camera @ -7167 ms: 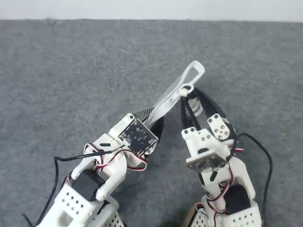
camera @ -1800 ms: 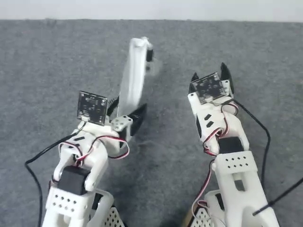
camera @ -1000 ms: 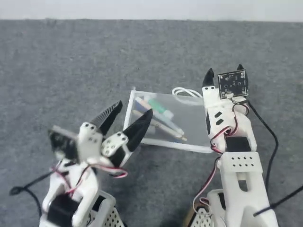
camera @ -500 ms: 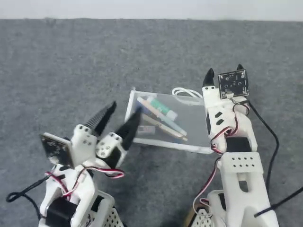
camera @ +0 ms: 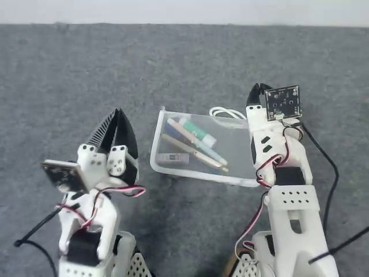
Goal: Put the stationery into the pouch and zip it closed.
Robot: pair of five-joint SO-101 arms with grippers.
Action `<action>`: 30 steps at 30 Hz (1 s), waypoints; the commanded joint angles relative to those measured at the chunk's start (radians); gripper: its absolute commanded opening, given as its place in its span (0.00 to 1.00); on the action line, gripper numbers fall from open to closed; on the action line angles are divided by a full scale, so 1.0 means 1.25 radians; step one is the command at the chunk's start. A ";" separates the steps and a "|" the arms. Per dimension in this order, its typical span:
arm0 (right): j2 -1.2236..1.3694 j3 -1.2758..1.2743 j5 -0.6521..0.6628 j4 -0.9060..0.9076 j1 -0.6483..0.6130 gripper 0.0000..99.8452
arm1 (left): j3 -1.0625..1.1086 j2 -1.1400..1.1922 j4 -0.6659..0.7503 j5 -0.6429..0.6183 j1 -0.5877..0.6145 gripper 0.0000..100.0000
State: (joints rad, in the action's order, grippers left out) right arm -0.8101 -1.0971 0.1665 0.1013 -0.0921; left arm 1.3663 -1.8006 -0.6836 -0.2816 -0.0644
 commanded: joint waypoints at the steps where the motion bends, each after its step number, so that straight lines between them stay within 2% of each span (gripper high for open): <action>1: -0.051 0.020 -0.010 -0.019 0.002 0.01 | 0.053 -0.010 0.119 -0.005 0.009 0.01; 5: -0.112 -0.010 -0.011 -0.020 -0.001 0.01 | 0.122 -0.010 0.211 -0.005 0.009 0.06; 8: -0.185 -0.054 -0.007 -0.020 -0.029 0.01 | 0.186 -0.010 0.301 -0.002 0.009 0.06; 12: -0.290 -0.099 -0.002 -0.019 -0.066 0.01 | 0.256 -0.007 0.401 0.065 0.002 0.03; 30: -0.760 -0.404 -0.007 -0.012 -0.110 0.01 | 0.255 -0.006 0.377 0.074 0.009 0.04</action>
State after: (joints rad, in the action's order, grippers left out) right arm -1.6372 -1.5681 0.1665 0.0997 -0.2087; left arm 1.6993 -1.7990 -0.2171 -0.2018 -0.0552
